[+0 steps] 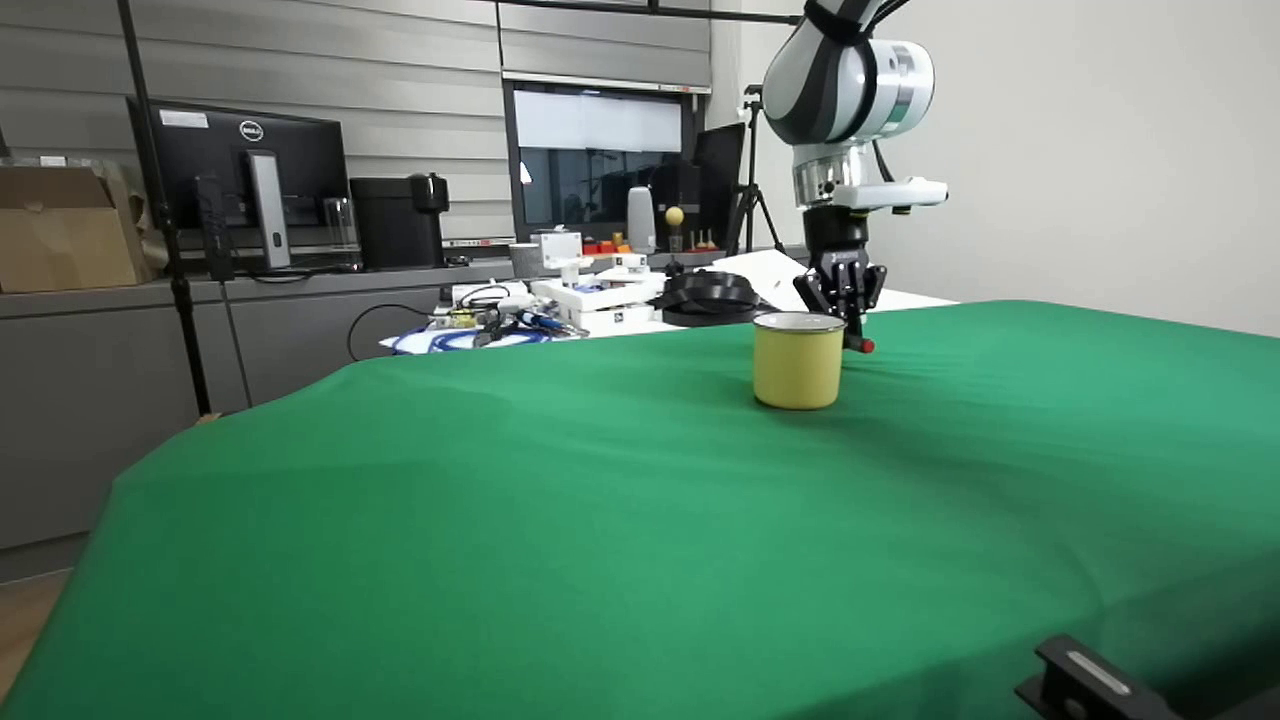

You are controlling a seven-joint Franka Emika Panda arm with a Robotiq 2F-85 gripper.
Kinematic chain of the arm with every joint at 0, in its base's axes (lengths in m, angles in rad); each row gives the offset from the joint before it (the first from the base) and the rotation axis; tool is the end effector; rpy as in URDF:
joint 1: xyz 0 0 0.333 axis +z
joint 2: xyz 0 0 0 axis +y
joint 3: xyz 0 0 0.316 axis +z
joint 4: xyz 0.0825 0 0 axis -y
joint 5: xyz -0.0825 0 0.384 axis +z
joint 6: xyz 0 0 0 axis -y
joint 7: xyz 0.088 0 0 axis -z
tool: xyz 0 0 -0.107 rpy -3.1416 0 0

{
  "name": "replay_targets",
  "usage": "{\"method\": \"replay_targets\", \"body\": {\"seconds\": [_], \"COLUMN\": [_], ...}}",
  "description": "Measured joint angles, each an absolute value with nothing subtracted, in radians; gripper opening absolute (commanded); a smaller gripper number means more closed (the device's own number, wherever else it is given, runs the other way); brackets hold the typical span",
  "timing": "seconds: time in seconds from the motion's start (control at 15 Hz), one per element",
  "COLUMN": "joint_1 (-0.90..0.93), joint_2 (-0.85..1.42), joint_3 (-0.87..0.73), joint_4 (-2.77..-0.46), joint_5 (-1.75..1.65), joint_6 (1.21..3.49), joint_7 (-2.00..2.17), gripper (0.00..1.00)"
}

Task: Put the red marker inside the yellow mug

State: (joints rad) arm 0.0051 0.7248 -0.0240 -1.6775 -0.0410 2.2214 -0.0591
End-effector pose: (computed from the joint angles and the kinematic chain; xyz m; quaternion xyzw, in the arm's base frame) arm 0.6582 -0.0124 0.1658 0.9950 0.0361 -0.0911 0.0198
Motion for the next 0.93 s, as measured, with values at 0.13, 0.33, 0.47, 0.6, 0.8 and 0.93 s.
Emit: {"method": "replay_targets", "body": {"seconds": [0.13, 0.33, 0.47, 0.6, 0.8, 0.93], "joint_1": [0.015, 0.027, 0.027, 0.027, 0.028, 0.031], "joint_2": [0.725, 0.738, 0.771, 0.823, 0.919, 0.982], "joint_3": [-0.040, -0.061, -0.068, -0.072, -0.068, -0.057], "joint_4": [-1.615, -1.513, -1.429, -1.336, -1.199, -1.116], "joint_5": [-0.046, -0.065, -0.076, -0.081, -0.079, -0.076], "joint_6": [2.075, 1.835, 1.678, 1.531, 1.311, 1.168], "joint_7": [-0.019, 0.028, 0.041, 0.046, 0.047, 0.047], "gripper": [0.05, 0.05, 0.05, 0.05, 0.05, 0.05]}}
